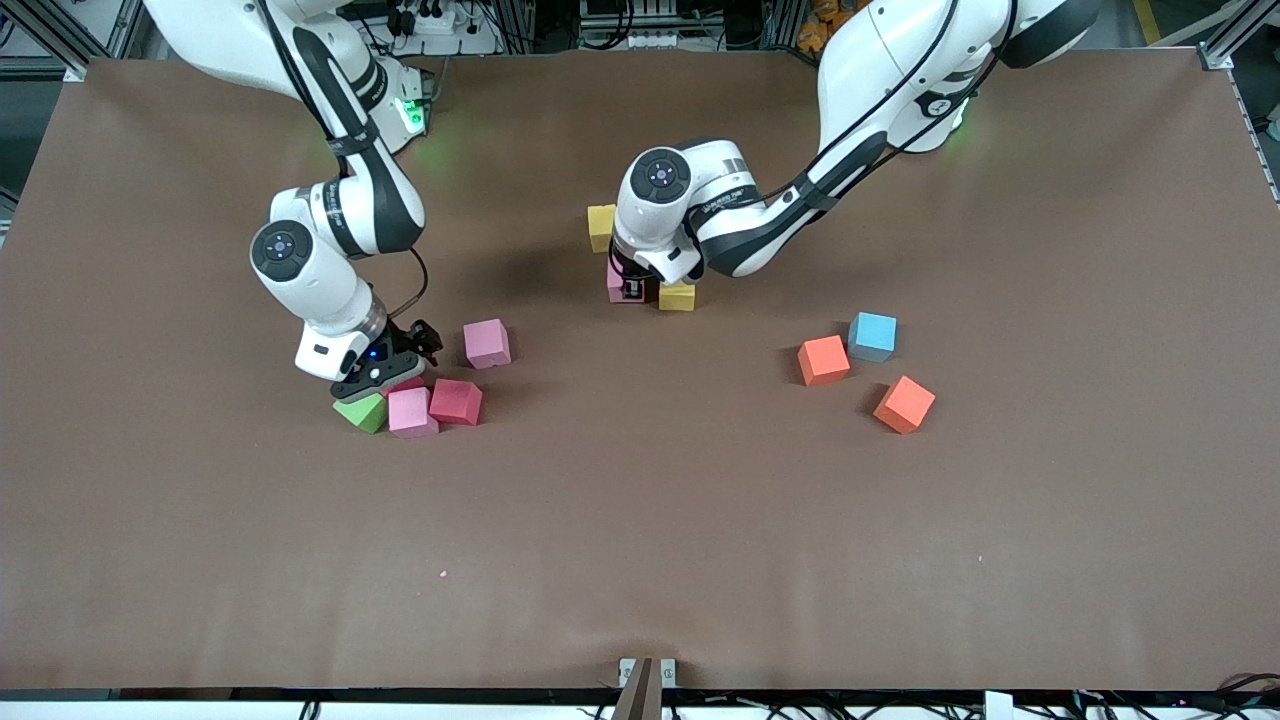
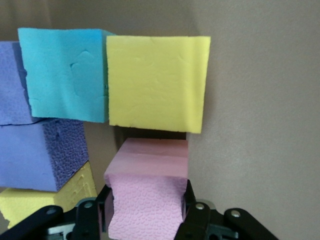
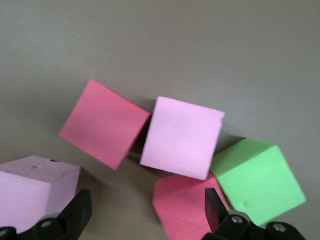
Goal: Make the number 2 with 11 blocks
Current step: 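Grasp the pale pink cube in the cluster with the right gripper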
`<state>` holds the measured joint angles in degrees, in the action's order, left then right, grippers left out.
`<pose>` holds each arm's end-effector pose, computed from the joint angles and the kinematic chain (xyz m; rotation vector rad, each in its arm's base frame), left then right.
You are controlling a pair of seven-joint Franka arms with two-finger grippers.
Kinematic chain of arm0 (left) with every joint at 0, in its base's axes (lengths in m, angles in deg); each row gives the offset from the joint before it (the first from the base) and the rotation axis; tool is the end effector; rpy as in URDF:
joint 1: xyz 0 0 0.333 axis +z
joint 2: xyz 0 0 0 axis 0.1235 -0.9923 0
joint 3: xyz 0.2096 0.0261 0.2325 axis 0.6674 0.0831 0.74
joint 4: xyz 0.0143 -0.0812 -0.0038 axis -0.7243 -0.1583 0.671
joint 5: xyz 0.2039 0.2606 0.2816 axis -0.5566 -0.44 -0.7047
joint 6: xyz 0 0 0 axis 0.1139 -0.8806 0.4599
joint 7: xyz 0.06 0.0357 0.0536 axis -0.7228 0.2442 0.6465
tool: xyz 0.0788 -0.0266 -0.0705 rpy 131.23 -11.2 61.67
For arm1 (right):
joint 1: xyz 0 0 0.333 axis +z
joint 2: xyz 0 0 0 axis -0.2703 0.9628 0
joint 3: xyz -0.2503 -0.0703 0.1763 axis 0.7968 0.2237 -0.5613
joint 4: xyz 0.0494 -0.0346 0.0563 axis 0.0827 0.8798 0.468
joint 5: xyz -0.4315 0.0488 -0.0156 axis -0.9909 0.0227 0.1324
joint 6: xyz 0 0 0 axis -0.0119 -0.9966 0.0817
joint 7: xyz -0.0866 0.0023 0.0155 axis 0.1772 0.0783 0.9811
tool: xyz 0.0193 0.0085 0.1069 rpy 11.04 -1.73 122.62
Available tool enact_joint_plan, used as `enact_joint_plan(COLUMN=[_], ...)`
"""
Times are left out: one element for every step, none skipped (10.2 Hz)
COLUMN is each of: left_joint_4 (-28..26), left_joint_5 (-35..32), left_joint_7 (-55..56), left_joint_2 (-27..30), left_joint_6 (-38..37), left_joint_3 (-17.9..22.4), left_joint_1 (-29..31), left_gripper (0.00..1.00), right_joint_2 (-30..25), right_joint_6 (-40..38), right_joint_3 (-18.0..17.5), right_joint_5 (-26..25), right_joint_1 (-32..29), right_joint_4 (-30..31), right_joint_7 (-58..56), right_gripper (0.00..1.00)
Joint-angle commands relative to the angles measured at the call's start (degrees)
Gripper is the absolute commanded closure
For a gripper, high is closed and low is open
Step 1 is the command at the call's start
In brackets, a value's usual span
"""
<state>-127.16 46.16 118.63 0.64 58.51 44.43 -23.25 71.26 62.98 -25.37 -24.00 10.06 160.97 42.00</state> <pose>0.3809 -0.5588 0.1880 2.1846 2.2029 -0.3252 0.5471 0.1580 0.2095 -3.0297 -0.6347 -0.1396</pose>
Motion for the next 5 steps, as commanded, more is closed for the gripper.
enact_joint_plan(left_joint_4=[-1.44, -1.44, -1.61, -1.96, -2.31], left_joint_5=[-2.74, -2.74, -2.74, -2.74, -2.82], left_joint_7=[7.03, 7.03, 7.03, 7.03, 7.03], left_joint_2=[1.46, 1.46, 1.46, 1.37, 1.55], left_joint_6=[0.92, 1.27, 1.36, 1.36, 1.36], left_joint_3=[0.30, 0.65, 0.65, 0.65, 0.74], left_joint_1=[0.16, -0.02, -0.02, -0.02, 0.07], left_gripper=[0.50, 0.50, 0.50, 0.50, 0.50], right_joint_2=[-1.08, -1.08, -1.08, -0.99, -0.99], right_joint_6=[-1.48, -1.93, -2.45, -2.46, -2.46], right_joint_3=[-0.19, -0.19, -0.19, -0.10, -0.10], right_joint_5=[5.58, 5.69, 5.78, 5.78, 5.78], right_joint_1=[4.47, 5.80, 8.07, 10.97, 11.95], right_joint_4=[0.36, 0.44, 0.44, 0.53, 0.71], right_joint_7=[3.54, 6.87, 10.91, 15.30, 17.26], right_gripper=[0.00, 0.00, 0.00, 0.00, 0.00])
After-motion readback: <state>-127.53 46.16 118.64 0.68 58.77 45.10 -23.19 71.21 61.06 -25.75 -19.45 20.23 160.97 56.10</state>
